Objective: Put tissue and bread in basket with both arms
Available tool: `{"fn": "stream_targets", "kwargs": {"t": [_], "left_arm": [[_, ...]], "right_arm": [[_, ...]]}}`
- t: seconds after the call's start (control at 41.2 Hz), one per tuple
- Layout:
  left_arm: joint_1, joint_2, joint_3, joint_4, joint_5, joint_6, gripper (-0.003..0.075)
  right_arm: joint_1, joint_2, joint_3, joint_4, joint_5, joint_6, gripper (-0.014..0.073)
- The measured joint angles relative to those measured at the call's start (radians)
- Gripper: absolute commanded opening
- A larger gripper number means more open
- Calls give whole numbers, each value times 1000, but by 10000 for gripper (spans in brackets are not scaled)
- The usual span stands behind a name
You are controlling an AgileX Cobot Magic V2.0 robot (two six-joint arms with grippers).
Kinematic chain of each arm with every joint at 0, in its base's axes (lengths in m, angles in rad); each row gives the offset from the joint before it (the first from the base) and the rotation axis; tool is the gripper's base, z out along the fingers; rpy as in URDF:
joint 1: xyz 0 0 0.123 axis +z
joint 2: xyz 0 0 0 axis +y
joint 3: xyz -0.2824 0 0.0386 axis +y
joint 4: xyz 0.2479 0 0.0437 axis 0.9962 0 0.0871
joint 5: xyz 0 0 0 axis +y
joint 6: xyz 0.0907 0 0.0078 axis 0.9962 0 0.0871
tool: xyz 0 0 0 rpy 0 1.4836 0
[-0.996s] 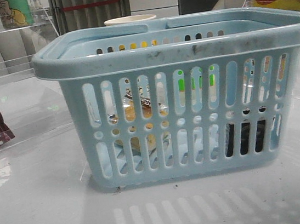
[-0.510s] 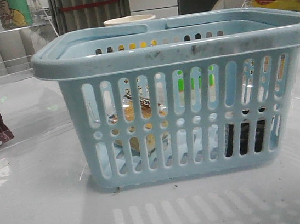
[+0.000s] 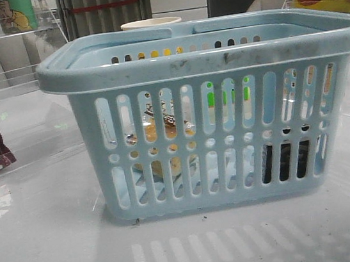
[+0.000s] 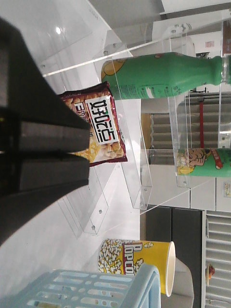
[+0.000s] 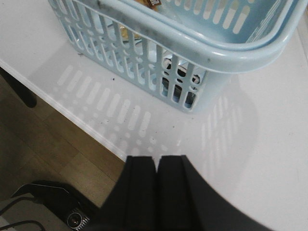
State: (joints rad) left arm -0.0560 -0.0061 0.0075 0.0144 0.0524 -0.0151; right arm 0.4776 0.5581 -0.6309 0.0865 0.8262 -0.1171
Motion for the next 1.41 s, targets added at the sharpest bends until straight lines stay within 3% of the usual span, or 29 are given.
{"fn": "stream_targets", "kwargs": {"t": [1.118, 1.239, 1.409], "left_arm": [[-1, 0, 0, 1, 0, 0, 91], [-1, 0, 0, 1, -2, 0, 91], [-1, 0, 0, 1, -2, 0, 91]], "right_arm": [[0, -5, 0, 0, 0, 0, 58], [-48, -37, 0, -13, 0, 0, 58], [-236, -144, 38, -35, -22, 0, 58]]}}
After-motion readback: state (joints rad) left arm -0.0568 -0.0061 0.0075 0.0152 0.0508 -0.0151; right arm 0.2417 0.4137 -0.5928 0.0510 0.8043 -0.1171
